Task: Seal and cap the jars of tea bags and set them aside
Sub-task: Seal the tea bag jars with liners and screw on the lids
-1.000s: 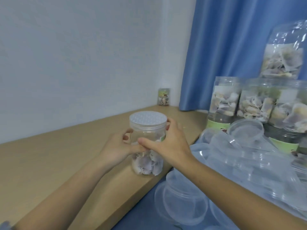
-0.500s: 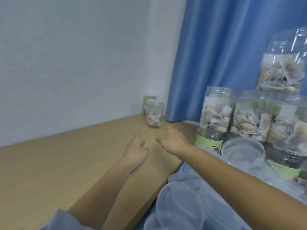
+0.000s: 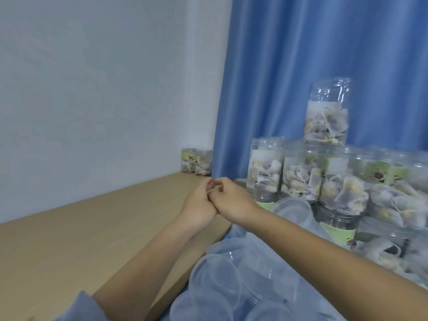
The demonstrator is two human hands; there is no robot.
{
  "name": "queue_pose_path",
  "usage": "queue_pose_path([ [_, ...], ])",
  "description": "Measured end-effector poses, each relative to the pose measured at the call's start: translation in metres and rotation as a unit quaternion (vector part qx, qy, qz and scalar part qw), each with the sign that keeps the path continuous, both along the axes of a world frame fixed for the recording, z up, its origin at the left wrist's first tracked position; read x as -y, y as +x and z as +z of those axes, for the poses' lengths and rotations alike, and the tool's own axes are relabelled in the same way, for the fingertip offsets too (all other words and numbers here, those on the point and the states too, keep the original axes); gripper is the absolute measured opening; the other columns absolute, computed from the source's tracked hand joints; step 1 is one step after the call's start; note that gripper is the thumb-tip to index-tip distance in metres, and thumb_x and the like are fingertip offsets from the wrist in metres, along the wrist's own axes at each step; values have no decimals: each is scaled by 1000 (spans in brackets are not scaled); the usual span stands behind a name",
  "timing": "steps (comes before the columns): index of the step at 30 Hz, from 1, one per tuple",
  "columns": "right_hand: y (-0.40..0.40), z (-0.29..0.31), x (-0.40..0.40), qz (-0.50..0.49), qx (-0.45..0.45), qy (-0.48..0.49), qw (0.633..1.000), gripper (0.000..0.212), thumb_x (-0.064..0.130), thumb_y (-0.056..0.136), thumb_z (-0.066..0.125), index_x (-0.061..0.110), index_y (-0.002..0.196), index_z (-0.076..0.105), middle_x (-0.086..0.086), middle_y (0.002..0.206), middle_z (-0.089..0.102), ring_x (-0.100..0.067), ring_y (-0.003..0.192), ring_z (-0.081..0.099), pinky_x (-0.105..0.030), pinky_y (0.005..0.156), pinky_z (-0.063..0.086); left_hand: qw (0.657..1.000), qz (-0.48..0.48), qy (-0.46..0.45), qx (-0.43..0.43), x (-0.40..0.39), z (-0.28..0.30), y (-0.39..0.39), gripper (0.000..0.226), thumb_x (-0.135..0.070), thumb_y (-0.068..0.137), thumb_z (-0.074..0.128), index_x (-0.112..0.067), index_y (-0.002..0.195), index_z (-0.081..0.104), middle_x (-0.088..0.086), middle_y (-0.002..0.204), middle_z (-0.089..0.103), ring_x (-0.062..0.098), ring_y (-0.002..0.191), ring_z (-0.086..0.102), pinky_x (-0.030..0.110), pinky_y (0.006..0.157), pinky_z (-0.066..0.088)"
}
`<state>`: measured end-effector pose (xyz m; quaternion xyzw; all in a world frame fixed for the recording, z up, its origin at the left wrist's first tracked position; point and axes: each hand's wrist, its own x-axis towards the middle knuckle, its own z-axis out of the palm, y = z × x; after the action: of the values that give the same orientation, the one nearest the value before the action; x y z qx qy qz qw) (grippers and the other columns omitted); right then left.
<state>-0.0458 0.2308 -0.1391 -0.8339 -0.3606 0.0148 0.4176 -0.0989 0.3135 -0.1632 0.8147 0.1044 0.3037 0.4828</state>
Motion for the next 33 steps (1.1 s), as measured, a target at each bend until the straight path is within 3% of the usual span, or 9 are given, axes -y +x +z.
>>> queue_pose_path([
  [3,-9,24,33,0,28,3,1000,25,24,94,46,24,118,51,14,90,56,-8,86,53,-3,59,36,1000,-17,11,17,31,24,-5,49,7,86,45,-11,131,49,3,124,61,13,108,57,14,80,43],
  [6,-10,49,68,-22,51,16,998,36,29,93,47,19,128,48,-2,116,61,-16,101,56,-22,78,41,998,-35,19,41,66,52,-4,47,6,85,47,-9,130,49,6,121,63,15,108,58,17,85,46],
  [11,11,86,125,-62,47,75,994,33,32,89,52,20,120,53,-6,111,65,-25,100,63,-42,90,52,996,-63,30,50,121,95,18,46,3,84,48,-18,125,54,6,120,64,22,111,59,39,98,47],
  [17,56,116,173,-96,56,127,986,45,31,89,55,17,131,47,-3,108,59,-23,105,61,-42,94,50,996,-76,45,33,168,131,69,60,-5,88,51,-15,144,31,4,135,51,21,119,52,29,98,44],
  [20,84,127,185,-114,74,148,980,48,28,90,54,16,135,44,-2,109,58,-21,102,60,-31,87,48,996,-68,49,37,178,143,99,59,-10,88,53,-13,143,31,0,127,50,12,103,47,23,82,39],
  [23,115,134,186,-172,98,138,970,67,39,87,55,15,143,28,-9,139,42,-25,125,44,-27,86,34,996,-56,46,49,177,152,130,59,-15,87,57,-9,139,31,4,138,42,9,96,39,20,70,38],
  [26,140,138,180,-225,47,106,967,102,49,81,58,18,150,-11,-13,157,6,-32,143,11,-43,110,21,998,-43,31,38,170,155,158,85,-23,85,62,-10,149,7,8,156,12,19,132,33,28,100,34],
  [29,159,144,172,-234,26,98,967,115,52,77,62,16,146,-23,-14,158,4,-31,143,16,-44,115,19,997,-65,-19,37,162,155,178,106,-25,85,63,-21,146,-24,1,159,-3,16,144,16,31,110,21],
  [33,175,141,160,-162,-48,181,969,122,41,73,69,14,144,-28,-14,143,42,-32,128,46,-45,104,41,993,-103,-43,35,157,153,189,99,-14,86,56,-21,147,-22,-6,126,53,-8,79,54,14,82,35],
])
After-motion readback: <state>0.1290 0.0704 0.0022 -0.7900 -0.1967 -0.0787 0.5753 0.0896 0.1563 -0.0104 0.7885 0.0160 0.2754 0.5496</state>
